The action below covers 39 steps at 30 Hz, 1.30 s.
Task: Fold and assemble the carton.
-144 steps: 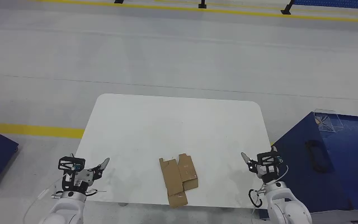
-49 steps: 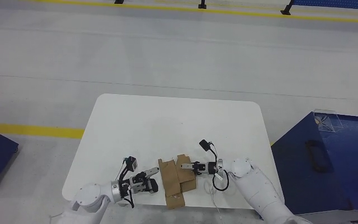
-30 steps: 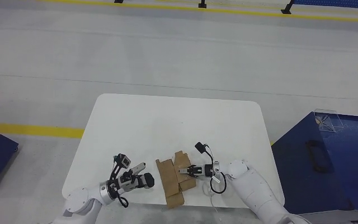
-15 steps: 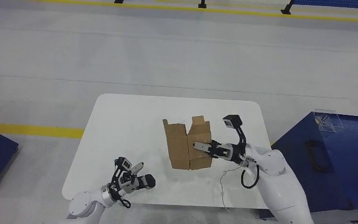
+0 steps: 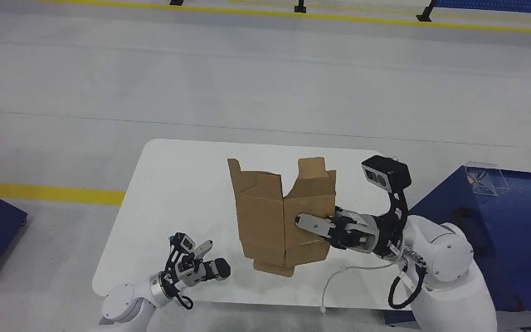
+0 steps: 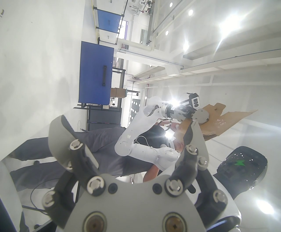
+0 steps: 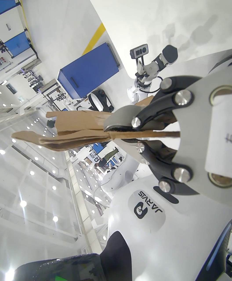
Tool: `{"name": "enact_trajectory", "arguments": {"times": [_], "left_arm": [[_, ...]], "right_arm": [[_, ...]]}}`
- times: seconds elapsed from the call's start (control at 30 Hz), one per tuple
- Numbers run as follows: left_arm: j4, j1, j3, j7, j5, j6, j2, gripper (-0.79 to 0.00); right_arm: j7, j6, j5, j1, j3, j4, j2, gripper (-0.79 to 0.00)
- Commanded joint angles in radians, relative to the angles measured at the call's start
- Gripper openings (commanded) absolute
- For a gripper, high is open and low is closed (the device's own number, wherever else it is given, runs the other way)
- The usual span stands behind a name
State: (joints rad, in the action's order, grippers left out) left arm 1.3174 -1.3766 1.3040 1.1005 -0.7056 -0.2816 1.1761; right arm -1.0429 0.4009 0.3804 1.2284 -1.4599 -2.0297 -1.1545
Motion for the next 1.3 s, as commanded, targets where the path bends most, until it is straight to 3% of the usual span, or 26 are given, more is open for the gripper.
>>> {"name": "enact_trajectory", "arguments": {"times": [0.0, 0.1, 0.3, 0.47, 0.57, 0.7, 0.83, 1.0, 1.27], "left_arm": [[0.000, 0.000, 0.000, 0.000, 0.000, 0.000, 0.000, 0.000], [0.000, 0.000, 0.000, 0.000, 0.000, 0.000, 0.000, 0.000], [0.000, 0.000, 0.000, 0.000, 0.000, 0.000, 0.000, 0.000], [0.000, 0.000, 0.000, 0.000, 0.000, 0.000, 0.000, 0.000], [0.000, 0.000, 0.000, 0.000, 0.000, 0.000, 0.000, 0.000], [0.000, 0.000, 0.000, 0.000, 0.000, 0.000, 0.000, 0.000], [0.000, 0.000, 0.000, 0.000, 0.000, 0.000, 0.000, 0.000], [0.000, 0.000, 0.000, 0.000, 0.000, 0.000, 0.000, 0.000], [0.000, 0.000, 0.000, 0.000, 0.000, 0.000, 0.000, 0.000]], "right_arm": [[0.000, 0.000, 0.000, 0.000, 0.000, 0.000, 0.000, -0.785], [0.010, -0.028, 0.030, 0.015, 0.010, 0.016, 0.000, -0.785], [-0.051, -0.181, 0.529, 0.041, 0.076, 0.162, -0.012, -0.785], [-0.173, -0.525, 1.086, 0.023, 0.215, 0.267, -0.037, -0.785], [-0.196, -0.728, 1.320, -0.006, 0.306, 0.320, -0.056, -0.785], [-0.123, -1.027, 1.633, -0.046, 0.444, 0.379, -0.083, -0.785], [0.047, -1.222, 2.045, -0.064, 0.570, 0.421, -0.112, -0.785], [0.221, -1.273, 2.247, -0.091, 0.689, 0.481, -0.144, -0.785], [0.245, -1.249, 2.194, -0.096, 0.693, 0.516, -0.177, -0.785]]}}
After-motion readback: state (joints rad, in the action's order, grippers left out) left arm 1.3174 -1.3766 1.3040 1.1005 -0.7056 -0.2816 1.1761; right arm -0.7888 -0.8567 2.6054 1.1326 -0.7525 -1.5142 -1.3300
